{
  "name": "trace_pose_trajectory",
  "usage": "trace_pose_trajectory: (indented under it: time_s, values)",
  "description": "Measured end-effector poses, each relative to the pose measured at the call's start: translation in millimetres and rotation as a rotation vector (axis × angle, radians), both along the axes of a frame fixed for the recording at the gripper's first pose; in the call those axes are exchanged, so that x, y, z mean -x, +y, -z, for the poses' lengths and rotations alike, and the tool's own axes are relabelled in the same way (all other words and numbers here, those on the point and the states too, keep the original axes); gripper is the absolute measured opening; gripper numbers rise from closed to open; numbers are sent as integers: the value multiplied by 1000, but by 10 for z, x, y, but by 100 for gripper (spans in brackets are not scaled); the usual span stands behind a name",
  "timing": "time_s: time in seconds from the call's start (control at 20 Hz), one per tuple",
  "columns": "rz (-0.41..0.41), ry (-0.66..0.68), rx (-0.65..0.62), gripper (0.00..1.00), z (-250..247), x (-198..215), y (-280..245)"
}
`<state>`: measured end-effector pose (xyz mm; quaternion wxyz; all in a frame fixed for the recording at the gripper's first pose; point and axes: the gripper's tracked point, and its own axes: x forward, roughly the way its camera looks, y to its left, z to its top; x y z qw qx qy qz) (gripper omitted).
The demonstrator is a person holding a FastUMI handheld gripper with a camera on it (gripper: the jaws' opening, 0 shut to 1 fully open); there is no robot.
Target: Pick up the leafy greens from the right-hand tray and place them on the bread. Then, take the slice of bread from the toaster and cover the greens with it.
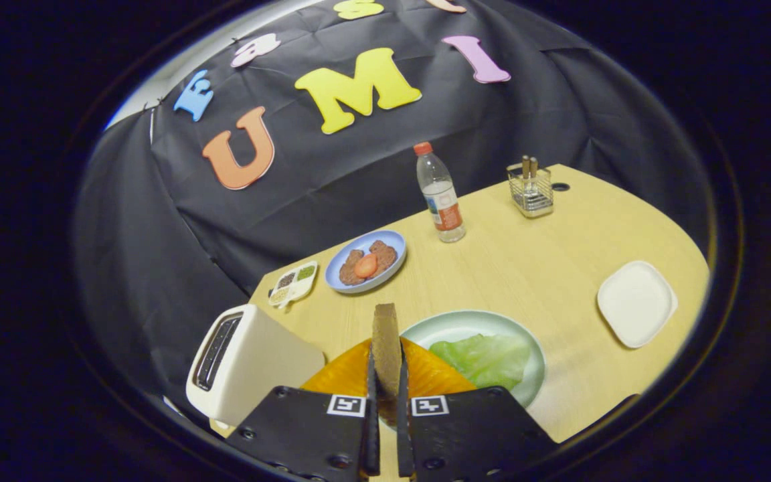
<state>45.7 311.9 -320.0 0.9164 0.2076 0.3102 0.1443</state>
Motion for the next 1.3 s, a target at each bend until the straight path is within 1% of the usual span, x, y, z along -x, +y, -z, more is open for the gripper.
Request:
trace_pose_trajectory:
  time_s: [0.2, 0.45, 0.6, 0.75, 0.85, 0.95, 1.0, 1.1, 1.25, 1.3]
  values:
    - [3, 30, -23, 10, 190, -16, -58]
    - [19, 7, 28, 10, 375, -69, -325]
    - [24, 9, 54, 13, 515, -85, -452]
    - [19, 2, 92, 25, 651, -86, -563]
    - [6, -3, 129, 29, 730, -84, -612]
    - [-6, -19, 169, 45, 744, -107, -660]
    - [-18, -22, 182, 55, 757, -105, -668]
    - [-21, -20, 218, 65, 784, -121, -759]
    - [-6, -69, 242, 92, 533, -150, -913]
    - [-3, -95, 251, 93, 374, -158, -976]
